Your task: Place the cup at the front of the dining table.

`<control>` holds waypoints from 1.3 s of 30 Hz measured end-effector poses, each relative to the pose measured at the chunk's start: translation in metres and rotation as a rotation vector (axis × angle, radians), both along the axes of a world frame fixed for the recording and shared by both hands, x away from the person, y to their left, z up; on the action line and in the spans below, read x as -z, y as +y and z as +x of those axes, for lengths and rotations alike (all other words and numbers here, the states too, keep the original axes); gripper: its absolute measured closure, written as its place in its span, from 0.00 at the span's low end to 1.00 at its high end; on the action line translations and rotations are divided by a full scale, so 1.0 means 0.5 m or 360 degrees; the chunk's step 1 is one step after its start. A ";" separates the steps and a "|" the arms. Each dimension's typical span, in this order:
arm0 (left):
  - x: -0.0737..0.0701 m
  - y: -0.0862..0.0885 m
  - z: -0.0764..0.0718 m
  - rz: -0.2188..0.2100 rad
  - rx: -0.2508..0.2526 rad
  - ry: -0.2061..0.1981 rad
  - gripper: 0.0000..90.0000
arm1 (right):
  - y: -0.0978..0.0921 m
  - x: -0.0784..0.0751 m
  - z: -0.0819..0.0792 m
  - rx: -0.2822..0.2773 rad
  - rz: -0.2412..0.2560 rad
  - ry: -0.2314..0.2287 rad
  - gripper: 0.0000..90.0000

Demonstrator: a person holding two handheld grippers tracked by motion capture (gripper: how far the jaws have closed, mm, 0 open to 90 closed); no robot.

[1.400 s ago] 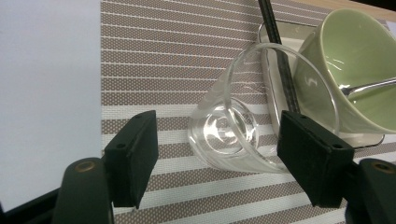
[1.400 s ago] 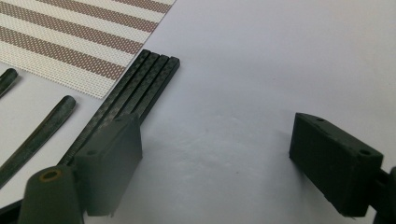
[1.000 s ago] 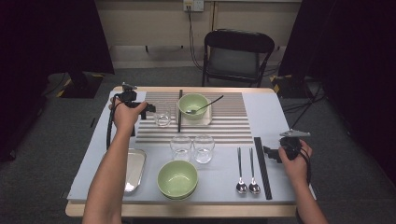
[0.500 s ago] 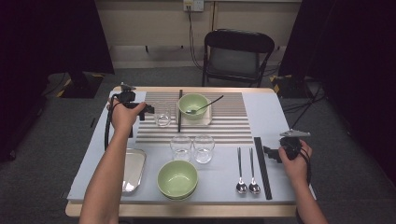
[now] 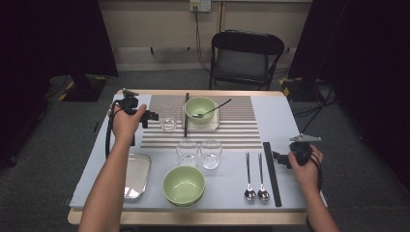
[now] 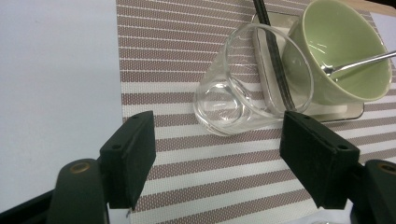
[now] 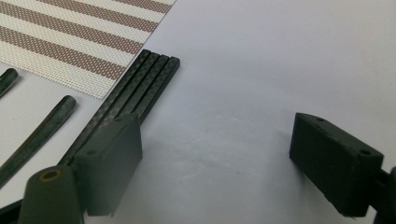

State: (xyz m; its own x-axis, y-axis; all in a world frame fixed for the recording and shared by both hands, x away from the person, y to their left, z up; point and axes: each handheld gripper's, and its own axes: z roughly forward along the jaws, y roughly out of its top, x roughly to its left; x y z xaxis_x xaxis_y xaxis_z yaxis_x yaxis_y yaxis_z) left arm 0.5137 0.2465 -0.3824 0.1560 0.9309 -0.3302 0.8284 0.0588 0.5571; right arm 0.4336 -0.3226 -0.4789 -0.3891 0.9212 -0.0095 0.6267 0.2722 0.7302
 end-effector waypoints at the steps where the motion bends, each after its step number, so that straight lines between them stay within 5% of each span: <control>1: 0.000 0.002 -0.002 0.0007 0.0010 0.0006 0.30 | 0.000 0.000 0.000 0.0000 0.0000 0.0001 0.18; 39: -0.002 0.027 -0.044 0.0028 0.0037 0.0018 0.29 | 0.000 0.000 0.000 0.0000 -0.0004 0.0000 0.18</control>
